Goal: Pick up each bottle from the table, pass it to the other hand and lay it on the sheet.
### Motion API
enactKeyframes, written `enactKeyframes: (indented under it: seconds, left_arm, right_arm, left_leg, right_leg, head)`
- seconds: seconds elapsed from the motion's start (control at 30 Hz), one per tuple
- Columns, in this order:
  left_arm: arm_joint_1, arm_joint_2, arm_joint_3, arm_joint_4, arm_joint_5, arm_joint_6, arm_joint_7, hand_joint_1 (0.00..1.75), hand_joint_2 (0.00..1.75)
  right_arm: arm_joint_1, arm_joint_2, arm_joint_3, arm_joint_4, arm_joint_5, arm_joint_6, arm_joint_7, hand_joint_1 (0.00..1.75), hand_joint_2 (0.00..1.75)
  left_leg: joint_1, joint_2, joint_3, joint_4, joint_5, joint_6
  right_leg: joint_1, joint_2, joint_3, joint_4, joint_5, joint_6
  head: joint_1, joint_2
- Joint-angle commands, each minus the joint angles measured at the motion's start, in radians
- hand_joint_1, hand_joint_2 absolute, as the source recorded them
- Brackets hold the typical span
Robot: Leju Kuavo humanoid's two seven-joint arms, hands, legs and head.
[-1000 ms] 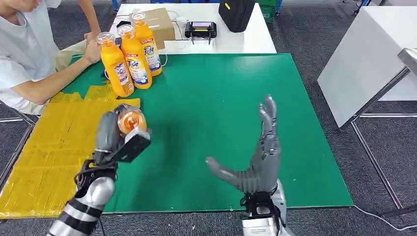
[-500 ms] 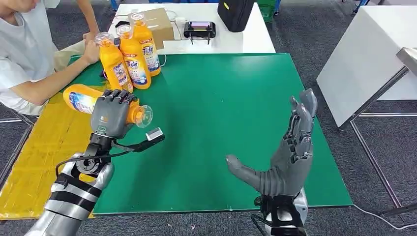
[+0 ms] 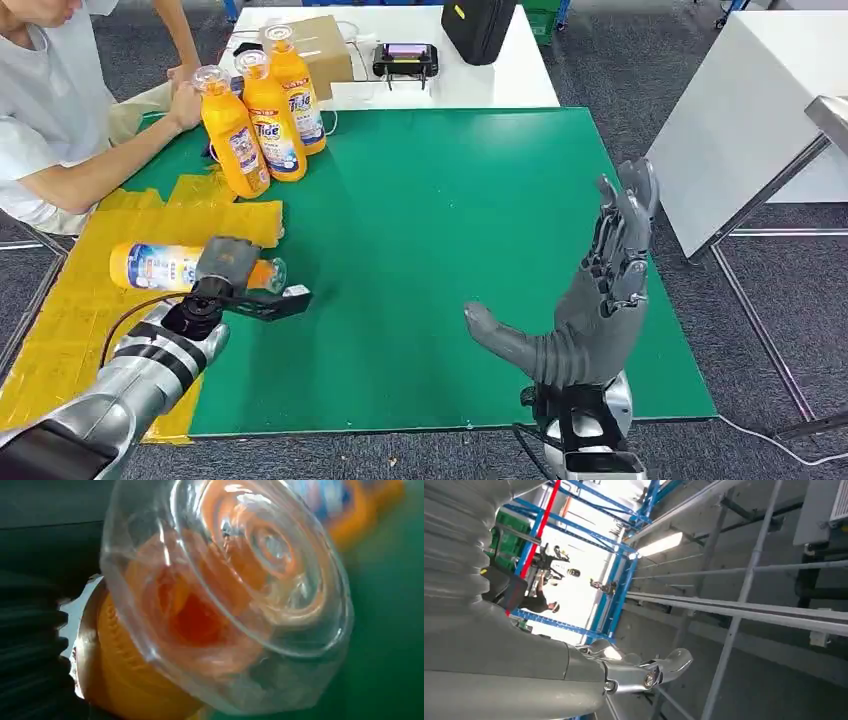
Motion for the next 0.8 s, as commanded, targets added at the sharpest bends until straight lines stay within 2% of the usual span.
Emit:
enactKeyframes:
  seconds: [0.03,0.17,0.43,0.5,0.53,0.57,0.6,0.63,0.8]
  left_arm:
    - [-0.045,-0.046,0.052,0.243,0.021,-0.019,-0.020,1.75,1.75]
    - [-0.047,-0.046,0.053,0.243,0.021,-0.021,-0.020,1.75,1.75]
    - [-0.047,-0.046,0.053,0.243,0.021,-0.021,-0.020,1.75,1.75]
    - [-0.031,-0.055,0.115,0.253,0.072,-0.080,-0.029,1.75,1.75]
    - [-0.013,-0.056,0.137,0.255,0.076,-0.046,-0.019,1.26,1.75]
    - [-0.006,-0.057,0.143,0.263,0.077,-0.048,-0.016,0.61,1.75]
    - [-0.002,-0.059,0.147,0.274,0.075,-0.063,-0.010,0.19,1.75]
    - [0.012,-0.061,0.160,0.270,0.078,-0.038,-0.002,0.00,1.75]
    - [0.037,-0.072,0.237,0.270,0.136,0.004,-0.035,0.00,1.75]
  right_arm:
    - [-0.044,-0.018,0.001,0.058,-0.008,-0.006,0.004,0.00,1.75]
    - [-0.044,-0.018,0.001,0.057,-0.008,-0.007,0.004,0.00,1.75]
    - [-0.044,-0.018,0.001,0.057,-0.008,-0.007,0.004,0.00,1.75]
    - [-0.049,-0.018,0.005,0.063,-0.014,-0.003,0.007,0.00,1.75]
    - [-0.056,-0.019,0.008,0.074,-0.015,-0.001,0.011,0.00,1.75]
    - [-0.059,-0.017,0.009,0.081,-0.015,-0.002,0.012,0.00,1.75]
    - [-0.064,-0.018,0.013,0.089,-0.017,0.004,0.016,0.00,1.75]
    - [-0.071,-0.016,0.015,0.101,-0.020,0.008,0.020,0.00,1.75]
    - [-0.071,-0.019,0.018,0.117,-0.019,0.006,0.028,0.00,1.75]
  left_leg:
    - [0.001,-0.003,0.004,-0.001,-0.001,-0.001]
    - [0.001,-0.001,0.006,-0.001,-0.002,-0.001]
    - [0.001,-0.001,0.010,-0.001,-0.002,-0.001]
    - [0.001,-0.001,0.010,-0.001,-0.002,-0.002]
    - [0.000,-0.001,0.010,-0.002,-0.002,-0.001]
    - [0.001,0.000,0.012,-0.002,-0.002,-0.002]
    - [0.000,0.001,0.012,-0.002,-0.002,-0.002]
    - [0.000,0.000,0.012,-0.003,-0.002,-0.001]
    - [0.000,0.001,0.016,-0.004,-0.002,-0.002]
  right_leg:
    - [0.000,0.002,0.005,-0.001,-0.001,-0.001]
    - [0.000,0.007,0.007,-0.001,-0.001,-0.001]
    - [0.000,0.005,0.010,-0.001,-0.001,-0.001]
    - [0.000,0.005,0.010,-0.001,-0.001,-0.001]
    - [0.000,0.005,0.010,-0.001,-0.001,-0.001]
    - [0.000,0.008,0.012,-0.002,-0.001,-0.002]
    - [0.000,0.008,0.012,-0.002,-0.001,-0.001]
    - [-0.001,0.006,0.012,-0.002,-0.001,-0.001]
    - [-0.001,0.009,0.015,-0.003,0.000,-0.001]
  head:
    - [0.001,0.000]
    - [0.000,0.000]
    - [0.001,0.000]
    - [0.001,0.000]
    - [0.001,0.000]
    - [0.000,0.000]
    - [0.001,0.000]
    - [0.000,0.000]
    - [0.001,0.000]
